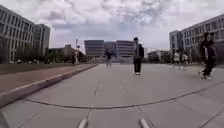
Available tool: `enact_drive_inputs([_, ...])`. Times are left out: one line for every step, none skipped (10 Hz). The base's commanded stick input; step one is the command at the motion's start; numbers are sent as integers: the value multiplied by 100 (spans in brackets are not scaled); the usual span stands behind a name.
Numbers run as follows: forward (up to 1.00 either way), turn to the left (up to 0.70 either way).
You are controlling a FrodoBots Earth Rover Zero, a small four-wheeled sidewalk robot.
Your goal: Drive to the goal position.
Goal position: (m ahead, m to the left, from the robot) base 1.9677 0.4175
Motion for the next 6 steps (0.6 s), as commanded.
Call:
enact_drive_inputs([70, 0])
enact_drive_inputs([70, 0])
enact_drive_inputs([70, 0])
enact_drive_inputs([70, 0])
enact_drive_inputs([70, 0])
enact_drive_inputs([70, 0])
